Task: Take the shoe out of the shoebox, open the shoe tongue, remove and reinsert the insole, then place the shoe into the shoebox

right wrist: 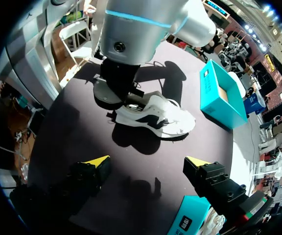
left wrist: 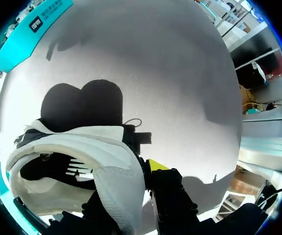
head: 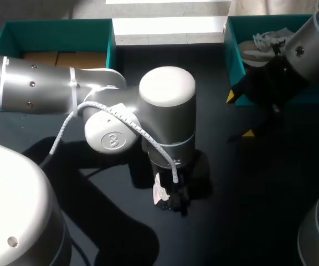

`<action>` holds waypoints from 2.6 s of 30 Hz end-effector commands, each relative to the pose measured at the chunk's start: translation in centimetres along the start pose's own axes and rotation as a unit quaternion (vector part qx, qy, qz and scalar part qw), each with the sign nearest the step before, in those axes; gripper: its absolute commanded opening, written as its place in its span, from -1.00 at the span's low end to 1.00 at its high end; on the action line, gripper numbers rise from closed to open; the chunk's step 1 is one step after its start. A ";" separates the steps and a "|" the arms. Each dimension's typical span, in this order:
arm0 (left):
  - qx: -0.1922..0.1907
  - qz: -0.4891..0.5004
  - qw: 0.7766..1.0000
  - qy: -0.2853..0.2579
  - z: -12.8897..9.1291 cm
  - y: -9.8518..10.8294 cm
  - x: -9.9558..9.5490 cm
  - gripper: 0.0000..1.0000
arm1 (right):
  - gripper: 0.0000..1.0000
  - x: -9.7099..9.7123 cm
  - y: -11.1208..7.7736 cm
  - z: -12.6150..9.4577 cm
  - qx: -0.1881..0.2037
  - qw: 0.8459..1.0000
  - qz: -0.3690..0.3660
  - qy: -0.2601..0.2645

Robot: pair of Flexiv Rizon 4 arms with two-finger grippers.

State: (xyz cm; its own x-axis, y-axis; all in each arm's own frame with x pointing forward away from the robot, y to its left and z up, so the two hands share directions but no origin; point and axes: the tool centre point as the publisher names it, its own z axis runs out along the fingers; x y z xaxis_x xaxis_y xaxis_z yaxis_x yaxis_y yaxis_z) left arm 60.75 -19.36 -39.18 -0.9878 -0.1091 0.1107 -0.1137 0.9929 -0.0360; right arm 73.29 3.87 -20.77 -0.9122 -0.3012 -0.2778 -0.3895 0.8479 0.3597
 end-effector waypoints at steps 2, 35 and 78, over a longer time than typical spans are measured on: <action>-0.011 -0.007 1.000 0.017 -3.7 1.5 -0.7 -1.00 | 1.00 0.0 0.0 0.1 0.001 1.000 0.000 0.000; -0.032 0.044 0.998 0.003 -22.1 7.3 -3.1 -1.00 | 1.00 0.0 0.0 0.1 0.001 1.000 0.000 0.000; -0.019 0.095 0.995 0.005 -28.6 35.1 -24.1 -1.00 | 1.00 0.0 0.0 0.1 0.001 1.000 0.000 0.000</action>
State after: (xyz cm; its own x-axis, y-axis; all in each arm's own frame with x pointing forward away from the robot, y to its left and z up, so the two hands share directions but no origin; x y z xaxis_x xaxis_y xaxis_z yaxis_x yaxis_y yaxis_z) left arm 83.01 16.56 -15.25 -0.9912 0.0769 0.1076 0.0807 0.9962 0.0320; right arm 73.29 3.87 -20.77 -0.9122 -0.3012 -0.2778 -0.3895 0.8479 0.3597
